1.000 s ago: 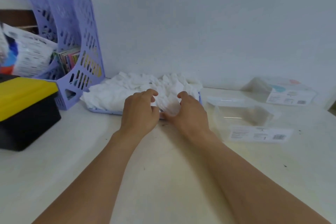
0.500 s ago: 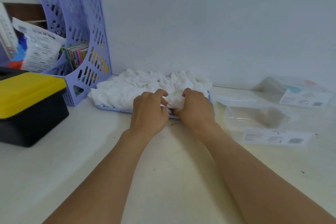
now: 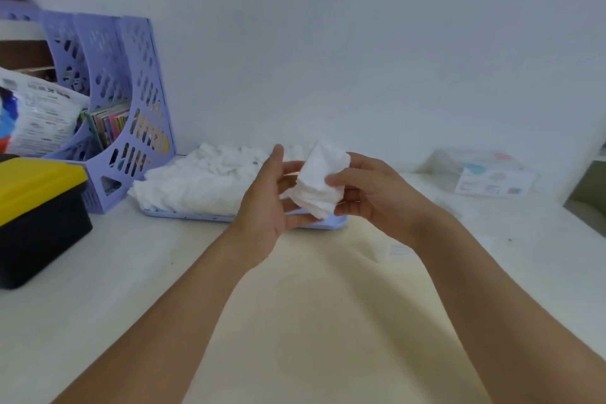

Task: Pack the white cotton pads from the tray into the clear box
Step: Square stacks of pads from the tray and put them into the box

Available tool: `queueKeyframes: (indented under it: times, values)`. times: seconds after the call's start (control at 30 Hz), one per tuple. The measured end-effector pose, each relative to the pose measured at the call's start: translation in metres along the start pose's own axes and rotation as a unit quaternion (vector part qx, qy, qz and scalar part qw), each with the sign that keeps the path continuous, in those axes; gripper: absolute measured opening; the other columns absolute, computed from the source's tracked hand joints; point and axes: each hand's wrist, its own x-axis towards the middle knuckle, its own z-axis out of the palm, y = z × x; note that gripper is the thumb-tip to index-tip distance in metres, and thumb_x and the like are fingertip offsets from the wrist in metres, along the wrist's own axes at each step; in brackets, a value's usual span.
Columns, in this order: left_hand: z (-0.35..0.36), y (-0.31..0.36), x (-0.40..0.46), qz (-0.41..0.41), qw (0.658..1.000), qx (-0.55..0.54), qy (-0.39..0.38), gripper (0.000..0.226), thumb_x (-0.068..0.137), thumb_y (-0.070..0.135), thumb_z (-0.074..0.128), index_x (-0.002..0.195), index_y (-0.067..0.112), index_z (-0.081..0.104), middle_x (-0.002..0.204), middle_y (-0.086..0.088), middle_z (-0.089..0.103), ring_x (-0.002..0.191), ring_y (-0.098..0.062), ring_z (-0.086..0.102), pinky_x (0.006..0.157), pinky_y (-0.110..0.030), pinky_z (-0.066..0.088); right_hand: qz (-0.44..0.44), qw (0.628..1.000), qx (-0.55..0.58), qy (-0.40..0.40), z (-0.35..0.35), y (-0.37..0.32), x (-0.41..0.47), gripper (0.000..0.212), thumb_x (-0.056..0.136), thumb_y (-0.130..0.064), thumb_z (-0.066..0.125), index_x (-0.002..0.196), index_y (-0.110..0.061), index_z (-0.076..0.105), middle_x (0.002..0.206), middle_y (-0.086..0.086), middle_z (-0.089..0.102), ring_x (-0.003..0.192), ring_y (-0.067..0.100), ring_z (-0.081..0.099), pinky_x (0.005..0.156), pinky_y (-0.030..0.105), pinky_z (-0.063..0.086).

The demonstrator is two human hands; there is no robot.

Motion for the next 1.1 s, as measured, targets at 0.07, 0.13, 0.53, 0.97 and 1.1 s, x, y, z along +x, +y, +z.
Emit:
queueKeyframes:
  times: [0.07,0.13,0.53,0.97,1.1]
  values:
    - [0.013,0.004,0.003,-0.12,0.988,-0.069,-0.069,0.07,0.097,0.061,0.044,0.131,0.002,0.06,0.129,-0.021,0.066,0.114,-0.038,0.068,0.087,-0.05,0.059,-0.013,0.999,-0.026,0.015,-0.015,0.0,-0.005,0.033,0.09,-0.009,0.066,0.122,-0.001,0.065,0.113,0.024,0.071,0.094,0.044,0.067,0.081,0.043,0.054]
    - [0.023,0.002,0.006,-0.157,0.977,-0.099,-0.101,0.067,0.102,0.055,0.041,0.133,-0.002,0.055,0.131,-0.025,0.064,0.115,-0.041,0.066,0.095,-0.051,0.056,-0.027,0.998,-0.04,0.035,-0.03,-0.001,-0.01,0.028,0.092,-0.007,0.066,0.119,-0.002,0.066,0.105,0.019,0.072,0.087,0.032,0.067,0.07,0.033,0.055]
    - [0.039,-0.044,0.005,-0.17,0.962,-0.153,-0.15,0.037,0.104,0.017,0.039,0.132,-0.004,0.054,0.127,-0.029,0.065,0.116,-0.039,0.066,0.094,-0.039,0.058,-0.041,0.983,-0.137,0.118,-0.054,0.017,-0.03,0.016,0.091,-0.02,0.072,0.106,-0.02,0.076,0.11,0.002,0.074,0.087,0.006,0.063,0.074,0.02,0.047]
    - [0.04,-0.043,0.007,-0.152,0.973,-0.151,-0.091,0.038,0.108,0.016,0.036,0.139,-0.003,0.048,0.126,-0.026,0.066,0.117,-0.039,0.066,0.096,-0.043,0.056,-0.041,0.998,0.004,0.051,-0.055,0.017,-0.03,0.012,0.097,-0.013,0.063,0.103,-0.012,0.074,0.085,0.002,0.068,0.073,0.015,0.057,0.062,0.025,0.041]
    - [0.038,-0.043,0.007,-0.148,0.973,-0.144,-0.106,0.038,0.108,0.016,0.036,0.14,-0.002,0.047,0.128,-0.026,0.065,0.119,-0.04,0.065,0.099,-0.043,0.054,-0.045,0.995,-0.031,0.08,-0.056,0.022,-0.028,0.018,0.096,-0.012,0.065,0.112,-0.016,0.074,0.087,0.003,0.07,0.074,0.016,0.058,0.066,0.028,0.04]
